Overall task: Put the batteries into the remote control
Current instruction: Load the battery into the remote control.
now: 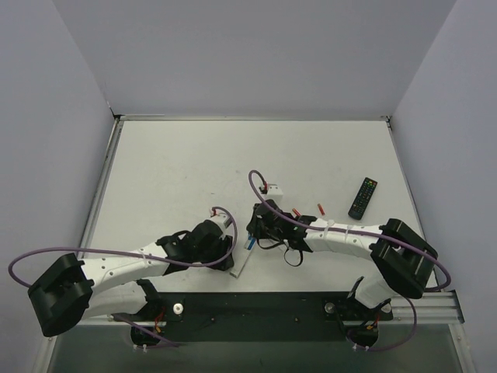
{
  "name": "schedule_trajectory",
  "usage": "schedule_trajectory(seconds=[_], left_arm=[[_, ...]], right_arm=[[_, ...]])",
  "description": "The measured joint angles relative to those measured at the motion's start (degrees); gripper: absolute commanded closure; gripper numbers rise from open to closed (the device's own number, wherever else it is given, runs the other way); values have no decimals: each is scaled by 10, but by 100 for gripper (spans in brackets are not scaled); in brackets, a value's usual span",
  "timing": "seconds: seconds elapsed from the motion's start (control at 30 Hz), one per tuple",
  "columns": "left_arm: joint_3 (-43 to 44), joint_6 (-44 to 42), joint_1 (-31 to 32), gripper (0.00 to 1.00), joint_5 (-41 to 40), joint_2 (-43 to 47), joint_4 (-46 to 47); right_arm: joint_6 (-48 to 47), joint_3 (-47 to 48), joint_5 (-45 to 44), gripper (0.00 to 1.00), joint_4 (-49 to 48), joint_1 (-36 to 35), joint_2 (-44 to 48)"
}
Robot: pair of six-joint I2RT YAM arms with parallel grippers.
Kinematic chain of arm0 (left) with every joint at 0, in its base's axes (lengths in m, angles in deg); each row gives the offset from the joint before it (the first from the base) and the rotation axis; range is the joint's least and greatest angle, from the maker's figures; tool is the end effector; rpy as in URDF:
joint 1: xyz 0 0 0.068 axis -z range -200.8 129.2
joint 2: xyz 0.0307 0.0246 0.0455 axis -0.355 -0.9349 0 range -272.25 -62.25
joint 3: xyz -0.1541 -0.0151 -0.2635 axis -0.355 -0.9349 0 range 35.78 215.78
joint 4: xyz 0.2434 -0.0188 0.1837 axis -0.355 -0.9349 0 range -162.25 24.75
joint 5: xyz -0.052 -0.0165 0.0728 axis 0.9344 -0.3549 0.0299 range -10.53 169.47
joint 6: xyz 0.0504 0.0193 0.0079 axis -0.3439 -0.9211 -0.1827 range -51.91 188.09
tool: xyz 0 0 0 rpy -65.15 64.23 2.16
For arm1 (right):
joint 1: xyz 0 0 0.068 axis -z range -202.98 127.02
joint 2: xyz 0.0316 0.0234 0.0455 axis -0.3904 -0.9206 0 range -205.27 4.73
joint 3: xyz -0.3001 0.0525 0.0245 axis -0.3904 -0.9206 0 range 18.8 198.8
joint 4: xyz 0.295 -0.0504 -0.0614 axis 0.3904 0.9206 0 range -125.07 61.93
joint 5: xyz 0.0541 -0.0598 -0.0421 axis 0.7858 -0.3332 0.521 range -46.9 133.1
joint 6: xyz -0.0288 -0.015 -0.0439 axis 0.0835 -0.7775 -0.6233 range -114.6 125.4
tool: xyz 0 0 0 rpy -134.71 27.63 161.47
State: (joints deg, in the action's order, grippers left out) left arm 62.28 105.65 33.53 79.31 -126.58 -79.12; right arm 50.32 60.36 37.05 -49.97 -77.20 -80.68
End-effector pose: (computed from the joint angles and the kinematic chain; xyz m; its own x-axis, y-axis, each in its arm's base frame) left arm 0.1323 -0.1841 0.1638 -0.8575 0.1489 -0.4925 0.3640 0.8520 -0.3762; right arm 0.2047 0.2772 0.1981 -0.7320 0.1852 -0.6556 -0.3333 0.7420 0.5817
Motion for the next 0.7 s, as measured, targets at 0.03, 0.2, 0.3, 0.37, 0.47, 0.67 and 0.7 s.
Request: schedule_trajectory(seconds=[0.03, 0.2, 0.3, 0.37, 0.47, 0.67, 0.7], left_arm=[[0, 0, 0, 47, 0, -3, 4], [0, 3, 1, 48, 9, -13, 18], [1, 5, 1, 48, 14, -21, 27], [5, 7, 1, 49, 18, -30, 32], [10, 8, 1, 49, 23, -41, 38], [11, 8, 1, 49, 25, -42, 39], [11, 8, 1, 49, 25, -42, 39]], right_arm=[[0, 0, -3, 100, 0, -4, -2], [1, 0, -24, 100, -1, -18, -5], [1, -4, -35, 100, -1, -23, -5], [1, -7, -42, 100, -1, -26, -5], [0, -12, -52, 100, -2, -32, -5], [0, -28, -70, 100, -11, -38, -4], [0, -31, -72, 100, -13, -40, -3]])
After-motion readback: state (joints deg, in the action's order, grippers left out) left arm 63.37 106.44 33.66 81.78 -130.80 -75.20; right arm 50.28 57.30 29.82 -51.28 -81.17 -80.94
